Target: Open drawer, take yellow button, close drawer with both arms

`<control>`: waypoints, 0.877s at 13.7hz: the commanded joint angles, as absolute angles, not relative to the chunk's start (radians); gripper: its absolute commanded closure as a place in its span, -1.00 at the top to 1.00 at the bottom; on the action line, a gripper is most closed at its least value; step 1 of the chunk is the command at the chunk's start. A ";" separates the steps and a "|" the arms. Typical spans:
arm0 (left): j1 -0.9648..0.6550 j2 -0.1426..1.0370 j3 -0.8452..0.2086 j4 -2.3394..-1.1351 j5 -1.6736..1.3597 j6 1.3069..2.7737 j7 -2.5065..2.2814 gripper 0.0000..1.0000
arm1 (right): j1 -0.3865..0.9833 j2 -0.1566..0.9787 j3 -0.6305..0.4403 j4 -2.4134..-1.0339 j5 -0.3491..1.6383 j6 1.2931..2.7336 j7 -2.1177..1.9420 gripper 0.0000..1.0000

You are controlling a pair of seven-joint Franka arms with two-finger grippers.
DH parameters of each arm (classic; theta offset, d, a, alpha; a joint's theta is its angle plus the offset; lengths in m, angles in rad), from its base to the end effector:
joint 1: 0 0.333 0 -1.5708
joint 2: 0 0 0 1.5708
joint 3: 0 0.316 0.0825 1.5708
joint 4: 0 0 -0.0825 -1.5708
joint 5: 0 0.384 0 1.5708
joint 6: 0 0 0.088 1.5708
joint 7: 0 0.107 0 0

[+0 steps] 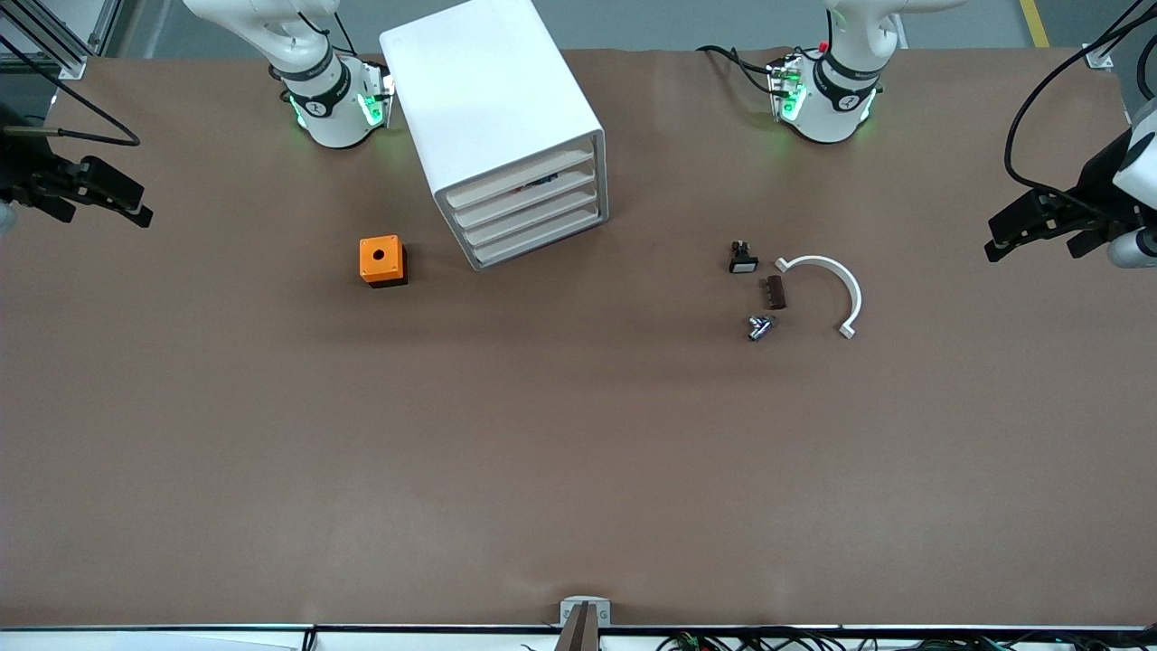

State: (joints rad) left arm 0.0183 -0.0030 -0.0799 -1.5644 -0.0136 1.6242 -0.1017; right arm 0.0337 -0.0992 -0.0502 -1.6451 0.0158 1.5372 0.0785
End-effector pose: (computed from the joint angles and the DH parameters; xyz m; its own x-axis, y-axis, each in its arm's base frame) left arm 0.5582 -0.0359 0.6341 0.9973 0.0409 0.0611 0.0398 -0.9990 0.0197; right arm 0.5197 -0.0082 0.6398 0.9955 -0.0940 -0.0104 -0.0942 -0.9954 -0.0200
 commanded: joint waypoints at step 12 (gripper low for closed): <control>-0.011 0.011 -0.092 -1.509 -0.372 1.565 -0.100 0.99 | 0.035 -0.120 -0.049 -1.661 0.015 1.552 0.095 1.00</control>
